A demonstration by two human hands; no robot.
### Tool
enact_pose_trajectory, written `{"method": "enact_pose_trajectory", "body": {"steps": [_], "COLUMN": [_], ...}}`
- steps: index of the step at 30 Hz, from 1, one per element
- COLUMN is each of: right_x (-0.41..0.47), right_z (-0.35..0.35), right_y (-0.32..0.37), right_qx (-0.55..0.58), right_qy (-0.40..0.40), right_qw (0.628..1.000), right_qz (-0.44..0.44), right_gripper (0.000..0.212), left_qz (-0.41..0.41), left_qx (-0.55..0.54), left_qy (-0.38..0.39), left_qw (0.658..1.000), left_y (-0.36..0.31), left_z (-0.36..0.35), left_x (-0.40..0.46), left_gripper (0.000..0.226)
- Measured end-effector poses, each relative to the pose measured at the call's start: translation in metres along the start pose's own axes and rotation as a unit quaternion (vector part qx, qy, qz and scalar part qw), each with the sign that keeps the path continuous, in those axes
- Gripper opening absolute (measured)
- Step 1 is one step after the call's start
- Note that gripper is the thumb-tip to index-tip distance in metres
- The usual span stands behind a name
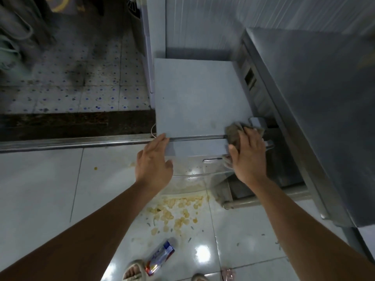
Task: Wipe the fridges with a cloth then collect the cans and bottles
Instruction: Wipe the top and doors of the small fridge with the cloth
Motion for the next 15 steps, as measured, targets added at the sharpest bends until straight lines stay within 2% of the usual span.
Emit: {"method": "enact_pose_trajectory", "body": {"steps": [2, 5, 7, 10, 13, 15], "right_x": [-0.006, -0.024, -0.028, -0.023, -0.015, -0.015], "right_z": [-0.011, -0.044, -0.054, -0.041, -0.008, 0.002], "right_y": [0.029, 0.083, 0.095, 0.068, 0.000, -0.024], "right_qx": [0.024, 0.041, 0.038, 0.026, 0.024, 0.020], "right_qy": [0.003, 0.062, 0.085, 0.080, -0.008, -0.056], "right_qw": [1.000, 0.990, 0.982, 0.974, 0.990, 0.990], "right_qz": [0.016, 0.118, 0.167, 0.211, 0.140, 0.130], "right_gripper": [0.059, 0.061, 0.064, 0.068, 0.073, 0.073], "left_qz": [0.023, 0.047, 0.054, 0.060, 0.046, 0.018], "left_qx": [0.032, 0.066, 0.088, 0.093, 0.105, 0.118], "left_qy": [-0.011, -0.028, -0.032, -0.037, -0.065, -0.100], "left_qw": [0.999, 0.996, 0.994, 0.993, 0.991, 0.988], "left_y": [-0.005, -0.009, -0.009, -0.008, -0.007, -0.008], "left_z": [-0.004, -0.008, -0.012, -0.020, -0.023, -0.024], "left_x": [-0.005, -0.009, -0.010, -0.014, -0.016, -0.018], "left_gripper": [0.067, 0.071, 0.073, 0.076, 0.077, 0.077]}}
Point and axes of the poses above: each hand's wrist, its own x-axis towards the middle knuckle, its own z-axis out of the back of the hand, y = z × x, the point moved 8 cm from there along x, towards the middle knuckle, and after that the axes turned 13 degrees about x, right-handed, at the moved point
